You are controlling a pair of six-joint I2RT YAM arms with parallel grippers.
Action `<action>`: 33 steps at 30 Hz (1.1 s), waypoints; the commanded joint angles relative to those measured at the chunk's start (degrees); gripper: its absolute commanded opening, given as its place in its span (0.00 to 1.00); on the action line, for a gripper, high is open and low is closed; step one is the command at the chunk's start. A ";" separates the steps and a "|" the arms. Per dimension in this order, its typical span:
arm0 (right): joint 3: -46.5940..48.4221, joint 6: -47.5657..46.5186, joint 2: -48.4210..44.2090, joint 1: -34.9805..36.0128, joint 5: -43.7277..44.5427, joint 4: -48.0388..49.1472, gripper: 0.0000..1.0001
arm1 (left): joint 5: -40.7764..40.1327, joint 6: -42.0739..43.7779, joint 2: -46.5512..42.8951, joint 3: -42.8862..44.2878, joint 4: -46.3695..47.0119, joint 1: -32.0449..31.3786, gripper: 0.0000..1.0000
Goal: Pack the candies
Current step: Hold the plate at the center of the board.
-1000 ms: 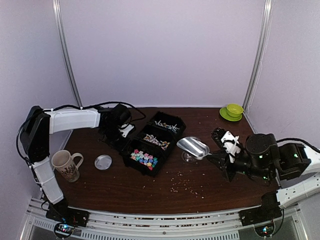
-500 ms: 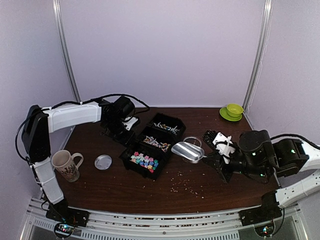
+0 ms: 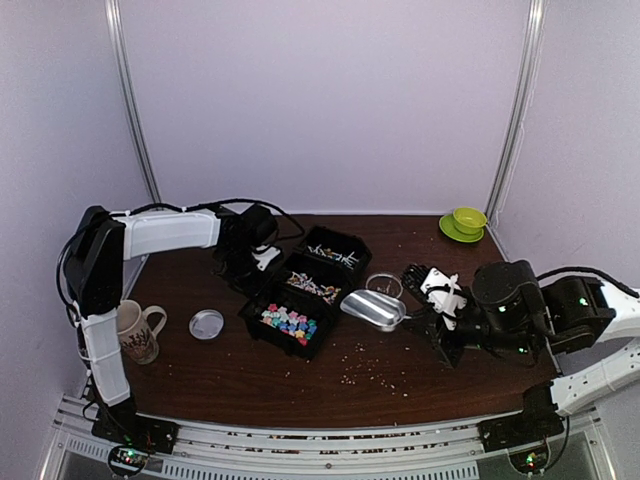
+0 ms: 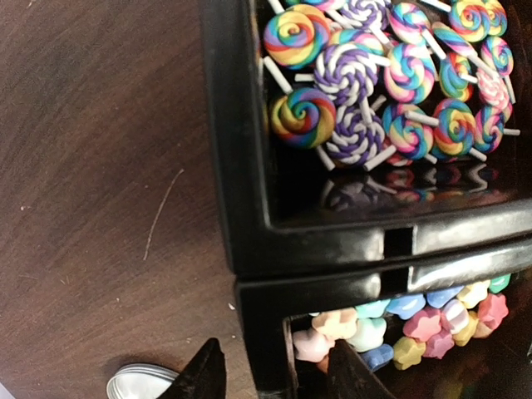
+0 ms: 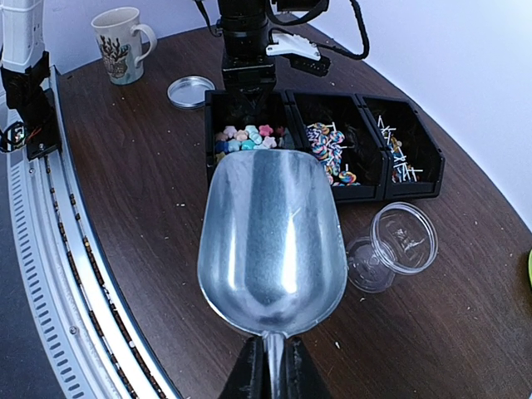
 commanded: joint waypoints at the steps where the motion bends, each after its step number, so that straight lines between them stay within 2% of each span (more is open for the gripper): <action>1: 2.89 0.02 2.22 -0.21 -1.00 -0.56 0.00 | 2.66 0.91 0.16 -0.25 1.74 0.78 0.41; 9: 5.65 -0.39 5.38 -0.28 -2.03 -0.80 0.00 | 4.82 0.54 0.43 -2.41 3.72 1.34 0.36; 13: 6.44 -0.43 6.45 -0.28 -2.57 -0.78 0.00 | 4.47 0.24 0.64 -3.28 4.45 1.50 0.27; 17: 7.15 -0.52 7.71 -0.25 -3.15 -0.95 0.00 | 4.83 -0.12 1.19 -3.71 4.65 1.63 0.12; 22: 8.99 -0.69 9.41 -0.21 -3.43 -1.99 0.00 | 6.24 -0.49 1.22 -3.41 4.21 1.61 0.00; 33: 13.31 -1.40 13.28 -0.24 -3.72 -4.78 0.00 | 11.89 -3.85 -1.78 -5.47 3.96 1.57 0.00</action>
